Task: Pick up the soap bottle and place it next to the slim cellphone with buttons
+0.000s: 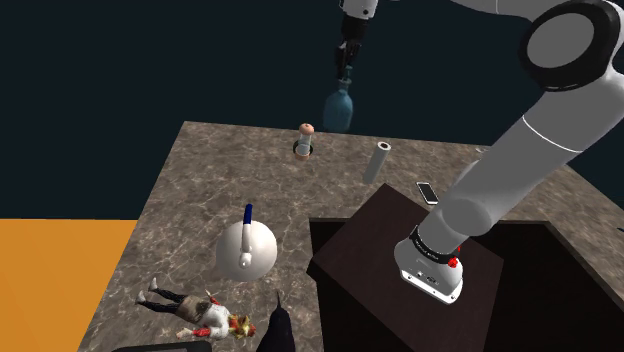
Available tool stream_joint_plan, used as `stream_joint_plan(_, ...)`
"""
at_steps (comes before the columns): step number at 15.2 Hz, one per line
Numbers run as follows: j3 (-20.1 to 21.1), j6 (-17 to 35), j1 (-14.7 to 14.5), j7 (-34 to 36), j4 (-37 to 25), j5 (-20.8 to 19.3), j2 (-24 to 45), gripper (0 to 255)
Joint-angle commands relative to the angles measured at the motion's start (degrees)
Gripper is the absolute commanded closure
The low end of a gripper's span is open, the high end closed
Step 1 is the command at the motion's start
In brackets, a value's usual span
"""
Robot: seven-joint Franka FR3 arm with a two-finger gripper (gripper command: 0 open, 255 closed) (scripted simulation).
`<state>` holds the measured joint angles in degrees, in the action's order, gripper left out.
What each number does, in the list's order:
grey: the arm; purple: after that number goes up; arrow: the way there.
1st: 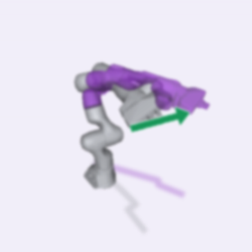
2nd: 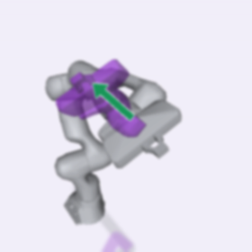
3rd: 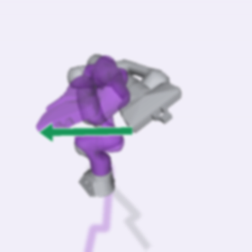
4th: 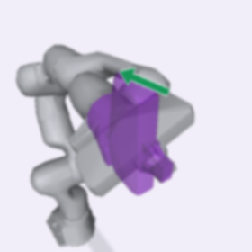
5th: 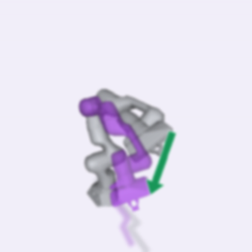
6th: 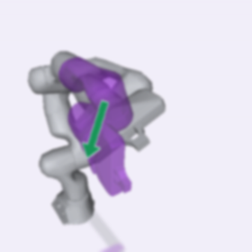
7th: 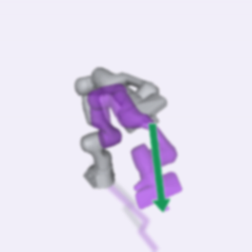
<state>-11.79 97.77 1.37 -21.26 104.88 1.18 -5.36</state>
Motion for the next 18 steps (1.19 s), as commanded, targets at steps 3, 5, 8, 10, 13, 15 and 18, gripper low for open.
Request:
stream_joint_plan(3,-1.7,0.4,1.8,-3.0,7.2,-1.8,-6.9,255)
stream_joint_plan(5,-2.7,0.3,2.7,-4.5,10.2,-2.9,-10.1,255)
stream_joint_plan(8,-4.2,-0.1,4.2,-6.8,14.1,-4.5,-14.5,255)
stream_joint_plan(10,-5.2,-0.5,5.3,-8.5,16.4,-5.7,-17.4,255)
stream_joint_plan(13,-7.0,-1.4,7.1,-11.1,19.4,-7.7,-21.4,255)
stream_joint_plan(15,-8.3,-2.1,8.3,-13.0,21.0,-9.1,-23.8,255)
stream_joint_plan(18,-10.3,-3.2,10.2,-16.0,22.9,-11.3,-27.2,255)
